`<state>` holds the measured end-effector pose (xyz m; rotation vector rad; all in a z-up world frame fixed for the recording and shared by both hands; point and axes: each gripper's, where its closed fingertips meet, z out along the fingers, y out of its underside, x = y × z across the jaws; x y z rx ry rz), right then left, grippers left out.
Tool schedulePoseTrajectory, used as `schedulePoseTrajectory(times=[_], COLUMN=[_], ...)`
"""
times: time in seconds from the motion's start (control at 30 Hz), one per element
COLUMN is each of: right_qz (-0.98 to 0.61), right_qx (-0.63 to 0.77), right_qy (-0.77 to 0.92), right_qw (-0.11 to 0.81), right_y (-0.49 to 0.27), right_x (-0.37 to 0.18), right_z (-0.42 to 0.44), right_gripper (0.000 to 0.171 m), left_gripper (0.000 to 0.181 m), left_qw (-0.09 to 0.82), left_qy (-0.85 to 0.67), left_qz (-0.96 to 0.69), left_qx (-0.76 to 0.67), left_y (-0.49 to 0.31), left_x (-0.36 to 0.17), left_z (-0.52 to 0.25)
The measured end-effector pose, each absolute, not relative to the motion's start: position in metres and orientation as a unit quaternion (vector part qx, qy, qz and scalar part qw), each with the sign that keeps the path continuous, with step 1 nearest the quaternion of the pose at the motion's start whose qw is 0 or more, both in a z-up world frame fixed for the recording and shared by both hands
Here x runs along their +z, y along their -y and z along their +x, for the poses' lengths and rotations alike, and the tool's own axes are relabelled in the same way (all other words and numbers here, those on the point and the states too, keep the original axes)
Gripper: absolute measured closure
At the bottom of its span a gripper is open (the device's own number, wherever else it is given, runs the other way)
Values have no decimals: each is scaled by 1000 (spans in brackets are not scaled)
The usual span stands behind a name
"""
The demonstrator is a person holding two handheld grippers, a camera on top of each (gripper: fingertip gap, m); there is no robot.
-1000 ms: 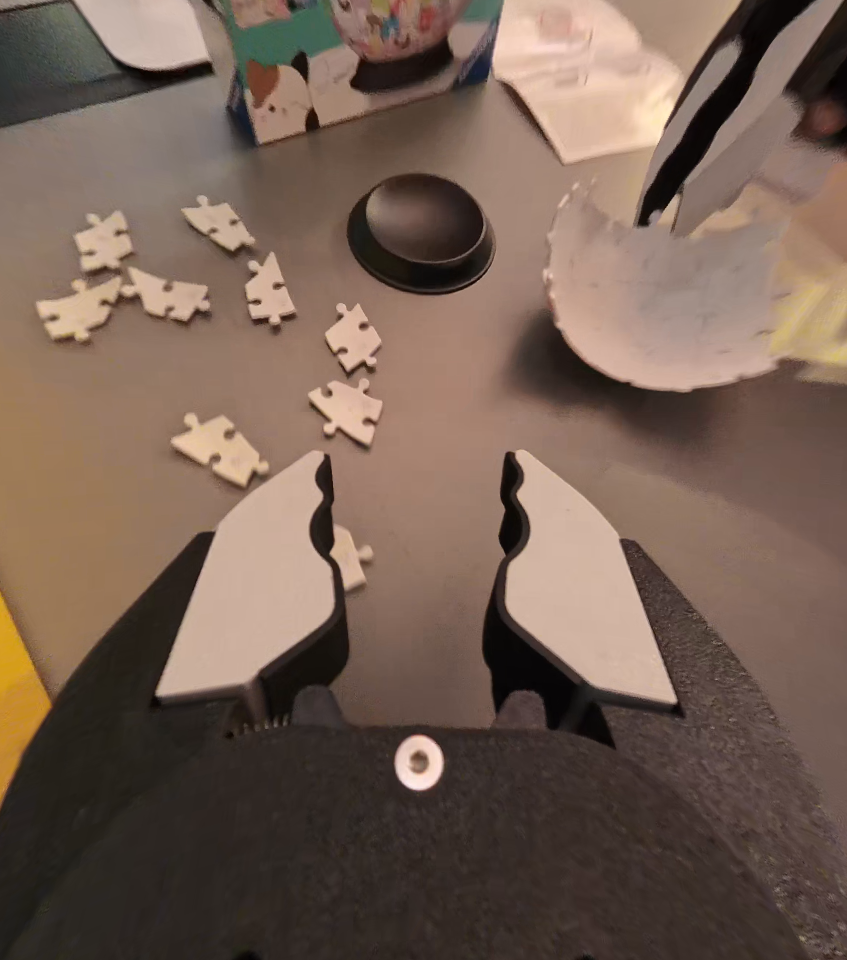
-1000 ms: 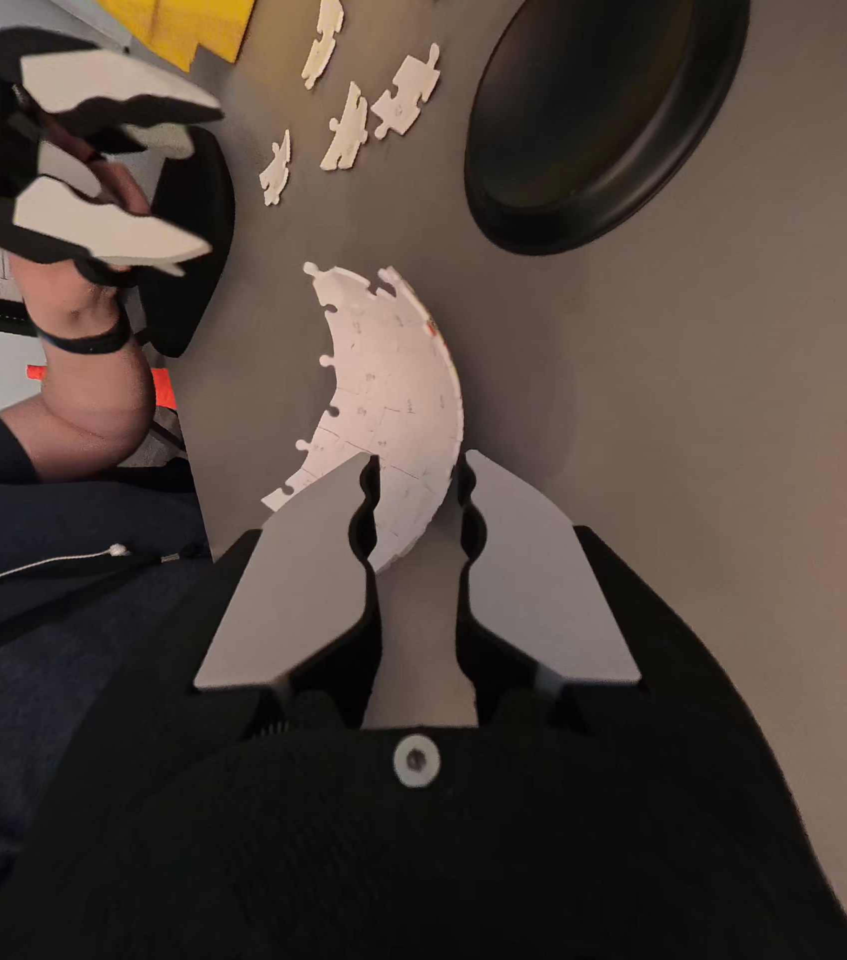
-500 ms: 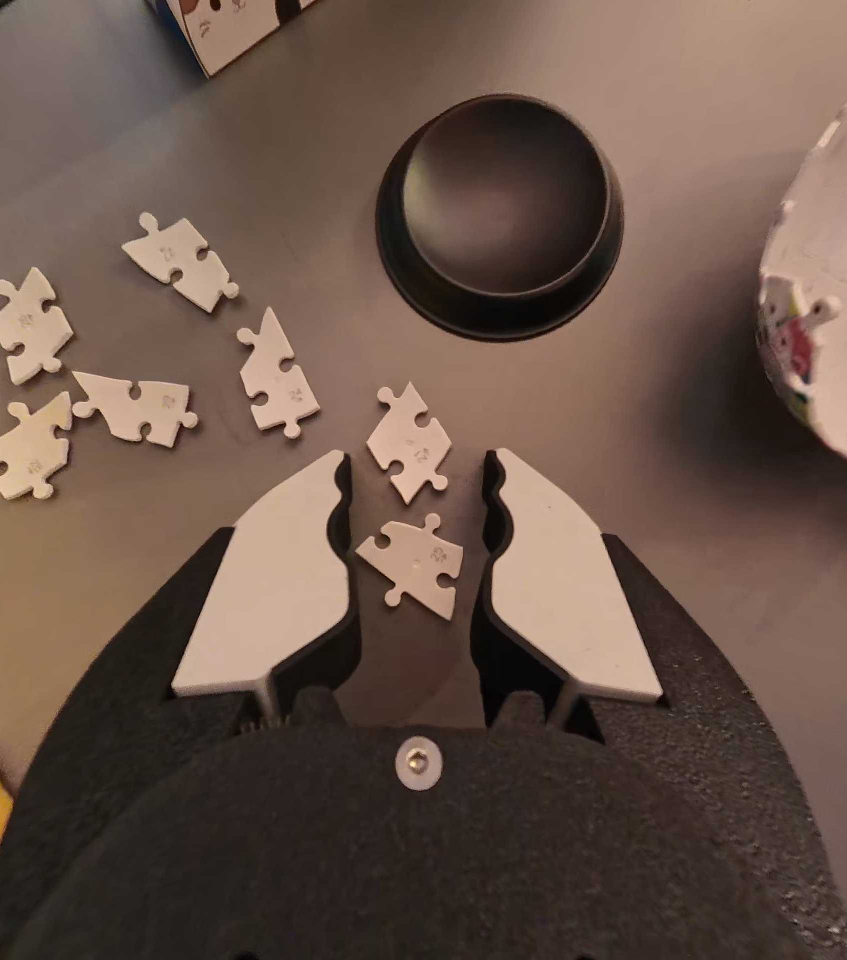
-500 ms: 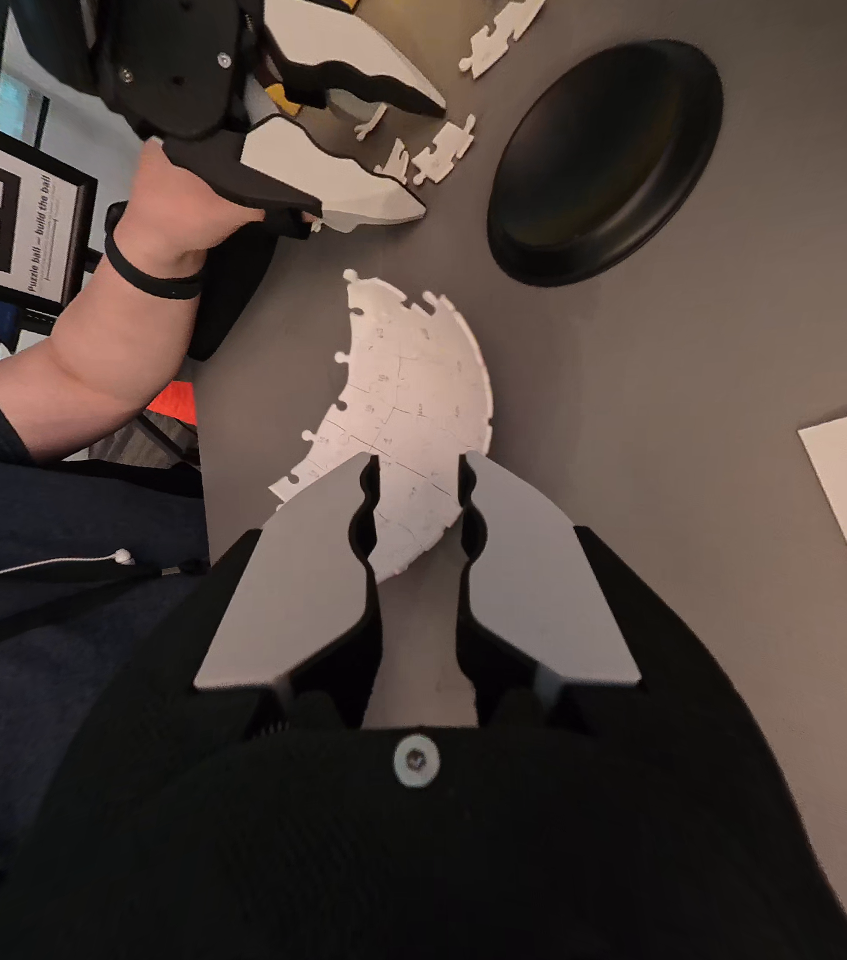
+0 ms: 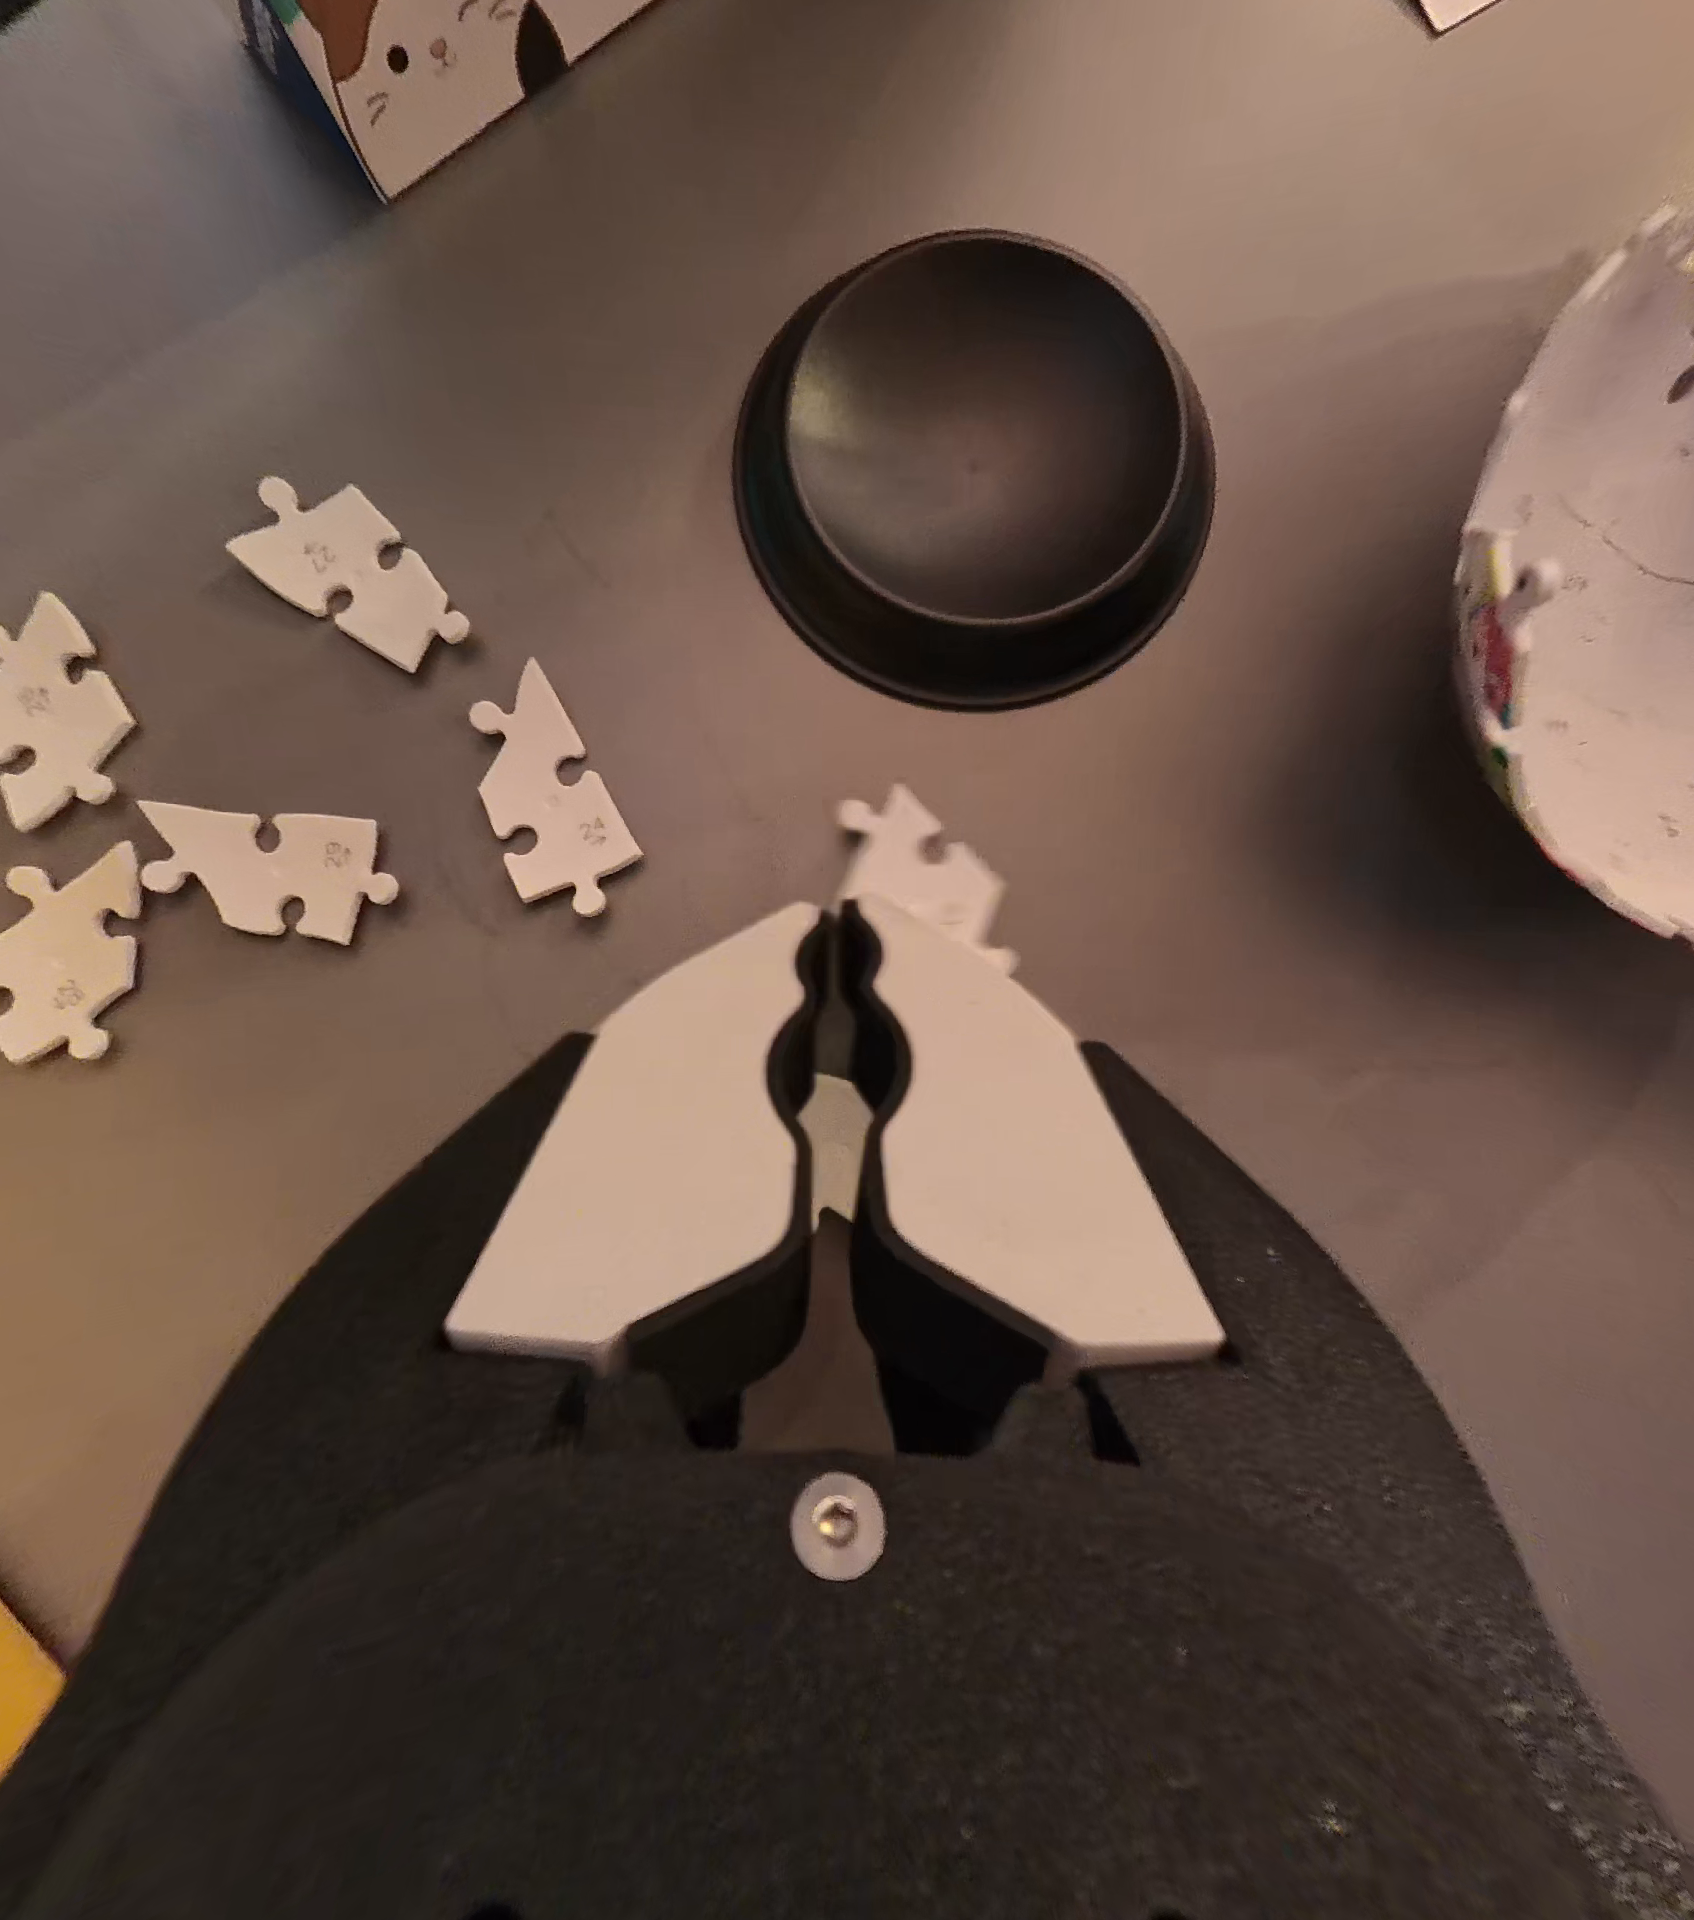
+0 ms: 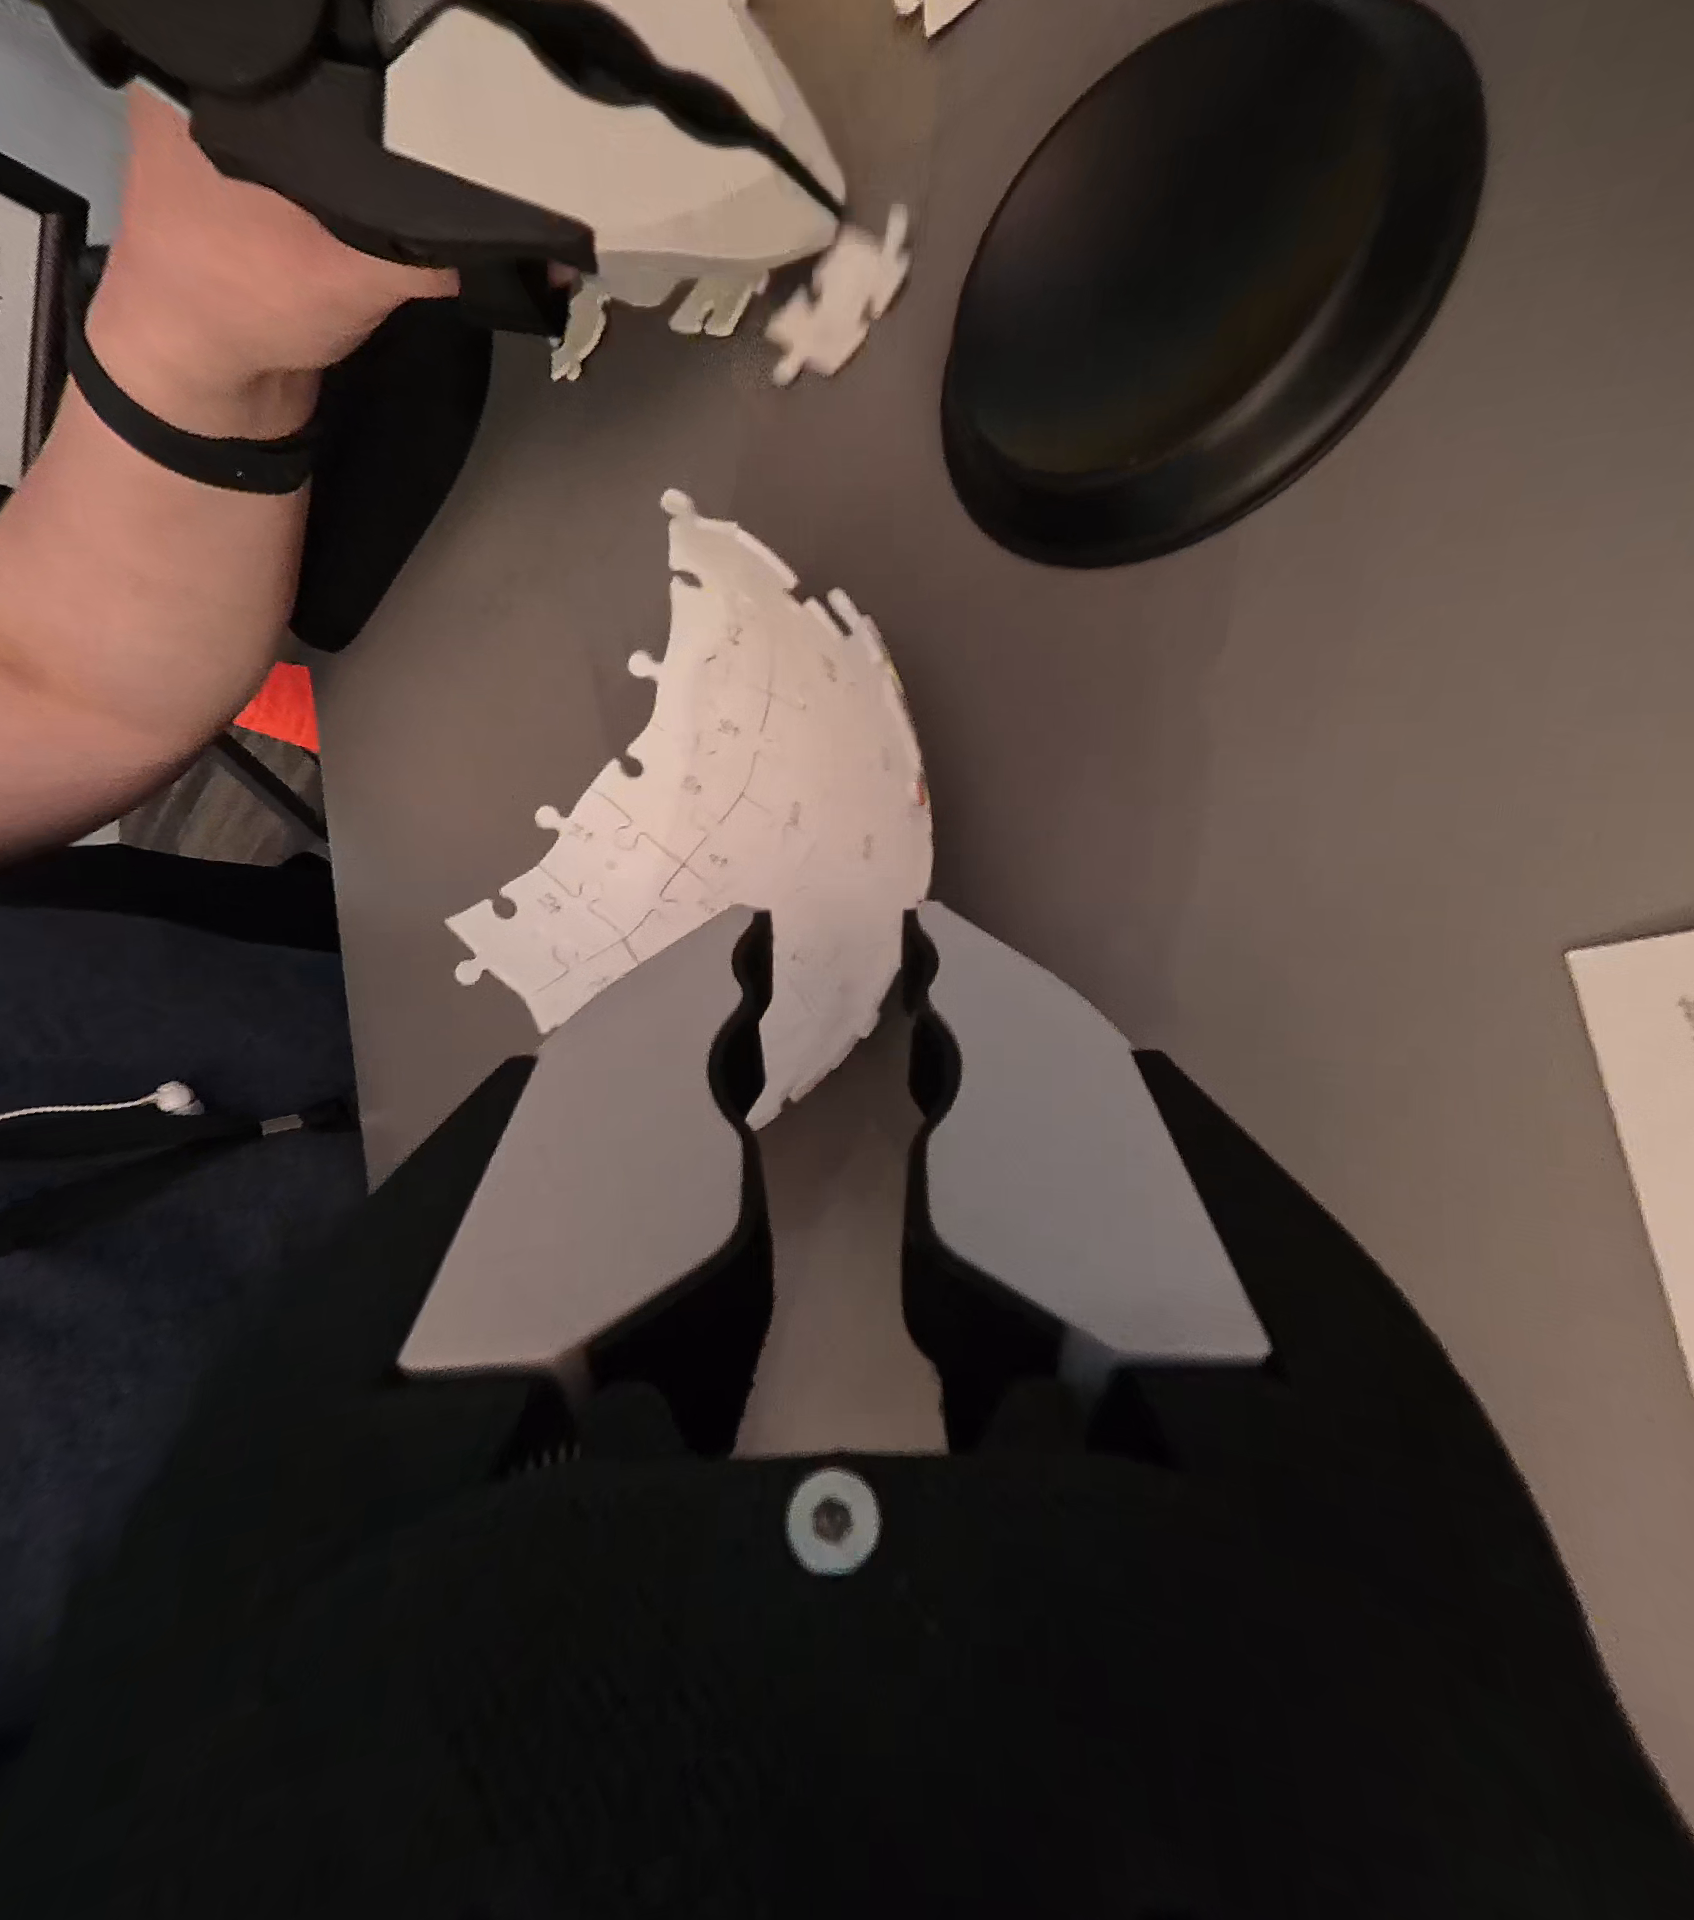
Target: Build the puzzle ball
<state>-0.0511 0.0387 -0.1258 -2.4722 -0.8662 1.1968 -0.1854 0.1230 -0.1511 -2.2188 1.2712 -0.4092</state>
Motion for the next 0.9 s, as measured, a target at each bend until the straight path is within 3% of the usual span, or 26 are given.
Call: schedulePoseTrajectory(times=[0.23,0.37,0.57,0.73,0.9], right_qz=[-841,-833,-824,-823,-822], right_qx=[418,424,435,436,433], right_qy=[311,315,315,320,327], right_qw=[148,166,178,174,172], right_y=[-50,-51,-51,-48,-43], right_x=[-123,-115,-109,-109,-109], right_z=[-57,-55,-50,-50,-48], right_gripper=[149,149,149,149,149], left_gripper=[174,146,128,121,122], left_qw=[270,255,226,232,213], left_qy=[-475,-423,-430,-474,-504], left_qz=[-824,-835,-840,-835,-822], left_qx=[-148,-243,-240,-155,-158], left_y=[-118,-105,-82,-87,-88], left_x=[-152,-140,-143,-154,-155], left_z=[-188,-177,-170,-167,-160])
